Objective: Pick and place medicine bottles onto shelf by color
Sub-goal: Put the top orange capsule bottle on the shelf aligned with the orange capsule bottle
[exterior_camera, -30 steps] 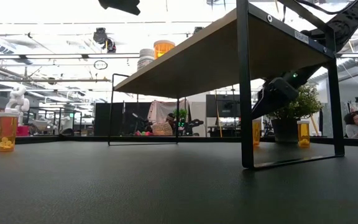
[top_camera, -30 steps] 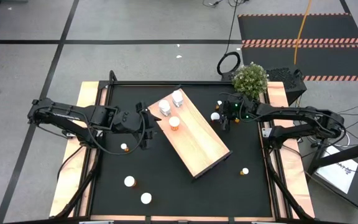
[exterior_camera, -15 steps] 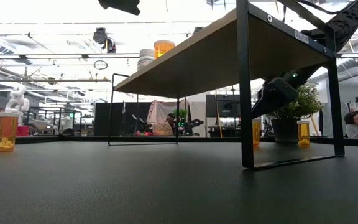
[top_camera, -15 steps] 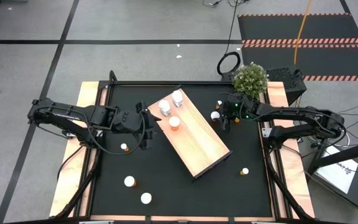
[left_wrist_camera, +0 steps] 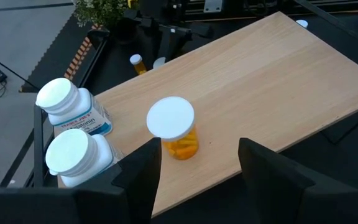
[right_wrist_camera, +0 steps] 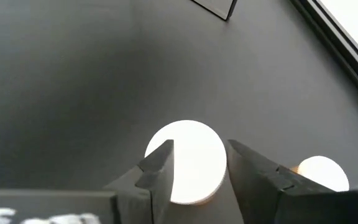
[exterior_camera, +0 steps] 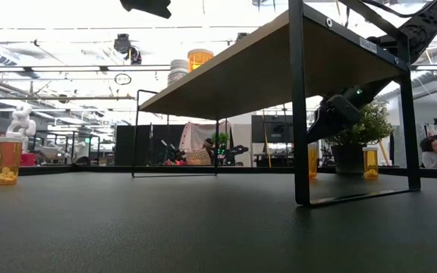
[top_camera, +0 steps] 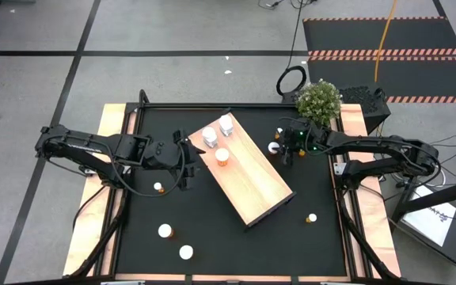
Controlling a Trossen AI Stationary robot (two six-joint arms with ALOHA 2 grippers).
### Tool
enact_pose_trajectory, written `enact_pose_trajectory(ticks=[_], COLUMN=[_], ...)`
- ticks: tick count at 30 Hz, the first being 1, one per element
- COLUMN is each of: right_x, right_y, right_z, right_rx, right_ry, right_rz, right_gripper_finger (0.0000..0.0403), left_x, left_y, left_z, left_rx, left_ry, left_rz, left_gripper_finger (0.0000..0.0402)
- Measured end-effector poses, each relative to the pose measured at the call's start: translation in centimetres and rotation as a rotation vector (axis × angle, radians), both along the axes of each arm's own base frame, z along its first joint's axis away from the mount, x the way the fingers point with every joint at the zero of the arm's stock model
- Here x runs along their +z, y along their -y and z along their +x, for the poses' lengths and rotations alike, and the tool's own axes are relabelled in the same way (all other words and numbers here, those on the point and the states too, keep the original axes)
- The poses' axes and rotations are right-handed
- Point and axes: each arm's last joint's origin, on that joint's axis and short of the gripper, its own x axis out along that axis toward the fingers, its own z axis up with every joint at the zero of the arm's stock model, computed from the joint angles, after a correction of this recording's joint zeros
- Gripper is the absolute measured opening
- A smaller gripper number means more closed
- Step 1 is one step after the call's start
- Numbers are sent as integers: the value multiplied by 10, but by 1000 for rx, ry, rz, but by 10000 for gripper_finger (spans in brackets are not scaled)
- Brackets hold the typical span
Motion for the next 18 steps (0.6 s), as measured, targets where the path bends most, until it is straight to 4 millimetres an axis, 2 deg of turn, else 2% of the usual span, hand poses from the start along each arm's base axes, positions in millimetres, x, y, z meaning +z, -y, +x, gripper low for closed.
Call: enact_pose_trajectory(ticks=[11,18], right_x=[8,16], right_y=[-4,-8], right_z=[-6,-12], right_rx=[8,9], right_ry=[16,37], right_rz=[-1,-12], right_gripper_finger=[238,271], left_x=[0,0], left_y=[0,0], left_z=[0,0], left_rx=[0,9], left_ry=[0,4], left_rz=[1,-13], left_gripper_finger=[214,214])
